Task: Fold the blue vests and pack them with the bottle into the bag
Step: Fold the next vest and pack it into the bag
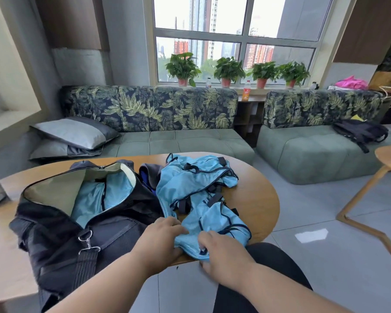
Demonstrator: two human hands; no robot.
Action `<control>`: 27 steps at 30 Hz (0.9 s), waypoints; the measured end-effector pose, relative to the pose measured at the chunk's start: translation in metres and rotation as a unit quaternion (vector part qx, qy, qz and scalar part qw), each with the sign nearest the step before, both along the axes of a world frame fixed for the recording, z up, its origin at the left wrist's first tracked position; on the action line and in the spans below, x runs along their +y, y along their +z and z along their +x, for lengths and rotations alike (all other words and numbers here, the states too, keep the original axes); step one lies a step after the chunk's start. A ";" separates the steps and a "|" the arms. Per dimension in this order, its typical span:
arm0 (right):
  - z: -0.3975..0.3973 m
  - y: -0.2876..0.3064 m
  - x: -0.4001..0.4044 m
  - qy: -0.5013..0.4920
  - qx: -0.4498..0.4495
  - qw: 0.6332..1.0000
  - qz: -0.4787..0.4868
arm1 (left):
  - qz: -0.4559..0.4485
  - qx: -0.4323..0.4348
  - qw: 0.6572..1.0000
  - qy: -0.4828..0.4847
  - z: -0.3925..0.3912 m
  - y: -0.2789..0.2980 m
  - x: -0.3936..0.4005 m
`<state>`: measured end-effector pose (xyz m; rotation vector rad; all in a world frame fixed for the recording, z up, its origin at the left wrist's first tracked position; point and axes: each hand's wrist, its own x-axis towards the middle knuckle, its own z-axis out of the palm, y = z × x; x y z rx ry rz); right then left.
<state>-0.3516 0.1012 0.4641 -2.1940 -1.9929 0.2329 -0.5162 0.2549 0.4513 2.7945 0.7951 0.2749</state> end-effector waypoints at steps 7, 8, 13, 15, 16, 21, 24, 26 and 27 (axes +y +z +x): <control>0.013 -0.005 -0.015 -0.104 0.144 0.982 0.060 | -0.011 0.002 0.999 -0.047 0.011 -0.001 -0.012; 0.015 -0.004 -0.017 -0.124 0.160 0.977 0.072 | -0.014 0.006 0.998 -0.060 0.012 -0.003 -0.015; 0.021 -0.004 -0.018 -0.165 0.206 0.962 0.076 | -0.033 0.001 0.996 -0.084 0.023 -0.017 -0.025; 0.025 -0.009 -0.017 -0.156 0.215 0.963 0.046 | -0.049 -0.025 0.995 -0.082 0.026 -0.017 -0.027; 0.030 -0.011 -0.018 -0.150 0.225 0.962 0.030 | -0.050 -0.036 0.995 -0.078 0.028 -0.017 -0.027; 0.054 -0.013 -0.024 -0.160 0.271 0.949 0.000 | -0.101 -0.063 0.992 -0.035 0.028 -0.011 -0.029; 0.062 -0.013 -0.024 -0.250 0.159 0.955 0.032 | -0.123 -0.100 0.987 -0.010 0.025 -0.010 -0.025; 0.062 -0.011 -0.021 -0.299 0.098 0.949 0.027 | -0.132 -0.117 0.984 0.015 0.024 -0.008 -0.023; 0.062 -0.009 -0.020 -0.312 0.084 0.946 0.021 | -0.129 -0.129 0.983 0.020 0.024 -0.007 -0.022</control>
